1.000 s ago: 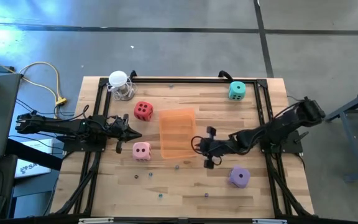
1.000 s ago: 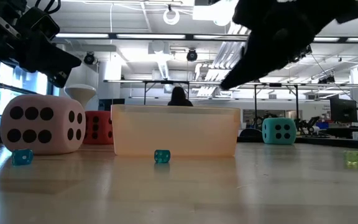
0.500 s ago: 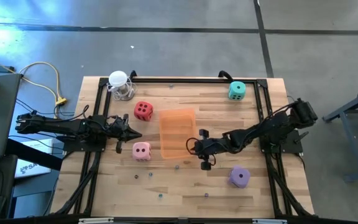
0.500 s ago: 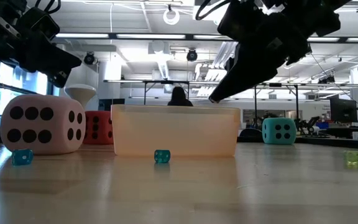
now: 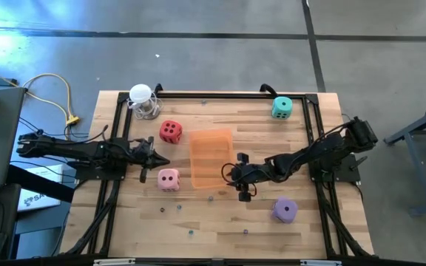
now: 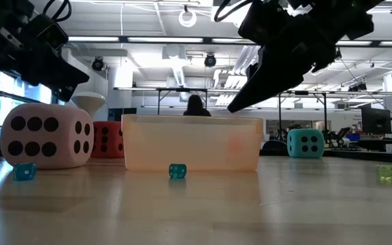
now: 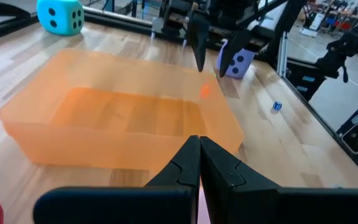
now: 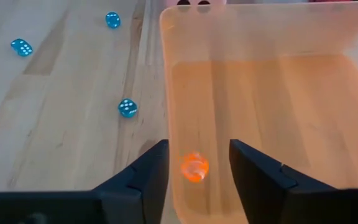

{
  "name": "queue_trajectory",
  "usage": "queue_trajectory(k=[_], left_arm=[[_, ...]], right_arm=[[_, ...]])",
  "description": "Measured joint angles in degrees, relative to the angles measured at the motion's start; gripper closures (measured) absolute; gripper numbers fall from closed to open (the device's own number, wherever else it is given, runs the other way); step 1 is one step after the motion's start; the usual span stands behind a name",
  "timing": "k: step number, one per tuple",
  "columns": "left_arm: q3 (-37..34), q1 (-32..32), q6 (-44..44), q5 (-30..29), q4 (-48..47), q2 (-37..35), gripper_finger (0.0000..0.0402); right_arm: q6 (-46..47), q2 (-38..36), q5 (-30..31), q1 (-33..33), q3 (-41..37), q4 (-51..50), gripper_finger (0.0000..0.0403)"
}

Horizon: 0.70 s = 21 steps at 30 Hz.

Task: Pick & Place Dice
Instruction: Put the small orange die into the orange bin, then put the large pink die into the orange bin

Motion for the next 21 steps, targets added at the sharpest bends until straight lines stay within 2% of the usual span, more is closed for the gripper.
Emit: queue_trajectory(k=[7, 17, 21], left_arm=[[0.0, 0.0, -0.1, 0.0, 0.0, 0.6, 0.0401], [0.0, 0.0, -0.2, 0.1, 0.3, 0.6, 0.0401], [0.0, -0.6, -0.9, 2.6, 0.7, 0.6, 0.0401]], right_arm=[[-0.2, 0.0, 0.6, 0.0, 0.0, 0.0, 0.0211], [-7.2, 0.0, 4.4, 1.6, 0.0, 6.1, 0.0222], [-7.2, 0.0, 5.1, 1.8, 0.0, 6.0, 0.0222]])
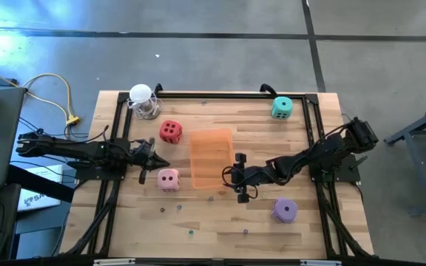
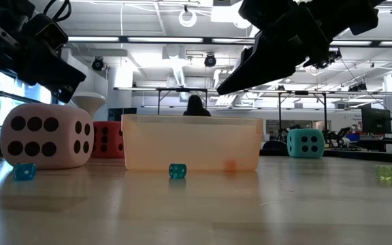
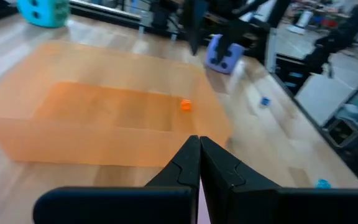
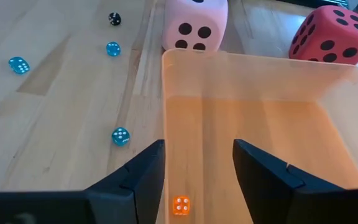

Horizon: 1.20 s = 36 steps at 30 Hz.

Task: Pick & Place Dice
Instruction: Put the large pink die into the orange bin

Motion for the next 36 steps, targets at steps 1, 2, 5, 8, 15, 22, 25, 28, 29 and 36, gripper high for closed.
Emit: queue_trajectory(k=[1, 2, 5, 8, 15, 22, 25, 28, 29, 36], left_arm=[[0.0, -0.2, 0.3, 0.0, 0.4, 0.0, 0.0401], [0.0, -0.3, 0.6, -0.3, 1.1, 0.0, 0.0401], [0.0, -1.0, 2.1, -2.6, 3.0, 0.0, 0.0401], [0.0, -2.2, 4.1, -2.7, 3.4, 0.1, 0.039], [-0.1, -7.0, 4.5, 4.3, 14.3, 1.0, 0.0341], [0.0, -9.4, 13.9, 3.4, 20.3, 0.9, 0.0338], [0.0, -10.0, 12.0, 3.4, 20.3, 1.0, 0.0338], [0.0, -10.5, 14.3, 3.4, 20.3, 1.1, 0.0339], [0.0, -10.6, 14.9, 3.2, 20.3, 1.1, 0.0339], [0.0, -13.0, 14.4, -8.7, 20.3, 2.3, 0.0317]], right_arm=[[0.0, 0.0, 0.0, 0.0, 0.0, 0.0, 0.0221], [0.1, 0.0, 0.0, 0.0, 0.0, 0.0, 0.0219], [0.1, 0.0, 0.0, 0.0, 0.0, 0.0, 0.0216], [0.1, 0.0, 0.0, 0.0, 0.0, 0.0, 0.0215], [2.3, 0.0, -0.2, 0.0, 0.0, -0.8, 0.0215], [3.0, 0.0, -0.8, 0.0, 0.0, -1.4, 0.0217], [3.0, 0.0, -1.1, 0.0, 0.0, -1.8, 0.0217], [3.0, 0.0, -1.1, 0.0, 0.0, -1.9, 0.0217], [3.1, 0.0, -1.1, 0.0, 0.0, -1.9, 0.0217], [4.3, 0.0, -1.5, -0.1, 0.0, -1.9, 0.0217]])
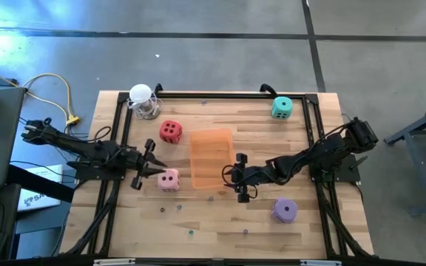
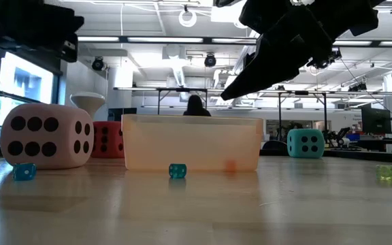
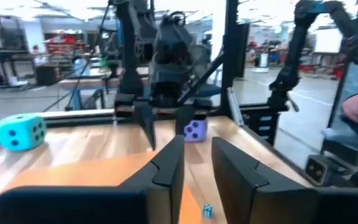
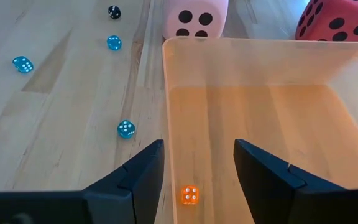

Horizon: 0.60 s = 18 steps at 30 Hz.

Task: Pick & Place Dice
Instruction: Put the large pink die into the orange bin

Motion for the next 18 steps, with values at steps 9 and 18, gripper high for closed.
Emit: queue_trajectory(k=[9, 18], left_arm=[[0.0, -4.3, -2.0, -8.6, 2.5, 5.1, 0.0195], [0.1, -7.2, -8.2, -16.1, 5.4, 8.3, 0.0081]], right_arm=[[0.0, 0.0, 0.1, -0.2, 0.0, 0.0, 0.0217], [0.0, 0.0, -0.1, -0.2, 0.0, -0.2, 0.0217]])
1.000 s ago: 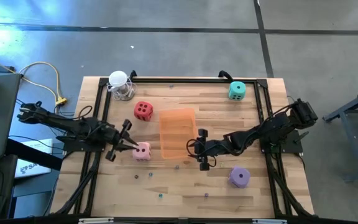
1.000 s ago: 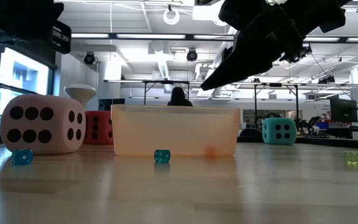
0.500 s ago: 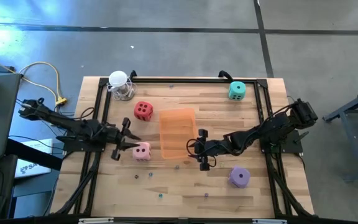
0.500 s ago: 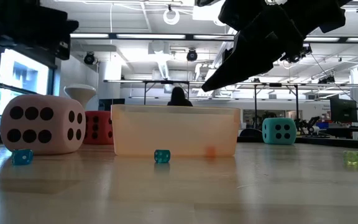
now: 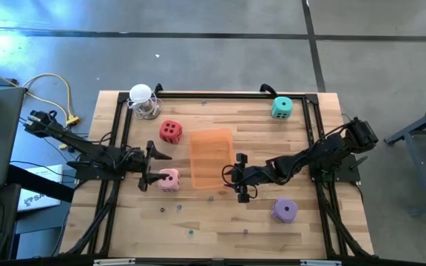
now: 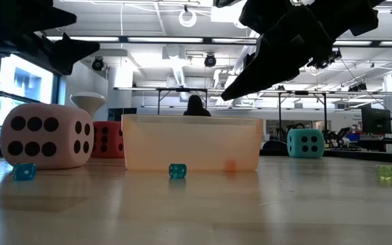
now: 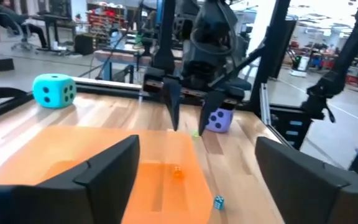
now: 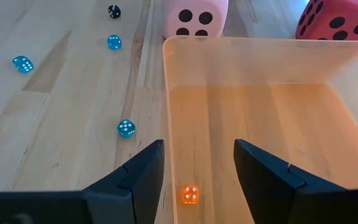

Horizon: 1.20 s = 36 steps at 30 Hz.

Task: Pick & Place Dice
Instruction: Put the large pink die into the orange bin

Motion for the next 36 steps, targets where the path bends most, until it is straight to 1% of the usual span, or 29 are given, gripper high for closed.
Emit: queue_trajectory(k=[2, 5, 7, 14, 18, 24, 29, 36], left_arm=[[0.0, -0.6, 0.0, 0.1, 0.2, 0.0, 0.0067], [0.0, -1.2, 1.7, 0.2, 0.7, 0.0, 0.0059], [0.0, -1.3, 3.4, 0.2, 0.7, 0.0, 0.0058], [0.0, -1.2, 4.1, 0.1, 1.6, 0.0, 0.0058], [0.0, -1.2, 7.0, 0.0, 2.5, 0.0, 0.0058], [0.0, -1.2, 7.0, 0.0, 3.2, 0.0, 0.0058], [0.0, -1.3, 9.8, 0.0, 2.9, 0.0, 0.0058], [0.0, -1.2, 11.1, -1.7, 2.7, 0.0, 0.0058]], right_arm=[[0.0, 0.0, -0.1, 0.0, 0.0, 0.0, 0.0218], [0.0, 0.0, -0.2, 0.0, 0.0, -0.1, 0.0219], [0.0, 0.0, -0.2, 0.0, 0.0, -0.1, 0.0219], [0.2, 0.0, -0.2, 0.0, 0.0, -0.1, 0.0223], [0.2, 0.0, -0.2, 0.0, 0.0, -0.1, 0.0225], [0.2, 0.0, -0.2, 0.0, 0.0, -0.1, 0.0225], [0.2, 0.0, -0.2, 0.0, 0.0, -0.4, 0.0225], [0.2, 0.0, -0.2, 0.0, 0.0, -0.5, 0.0225]])
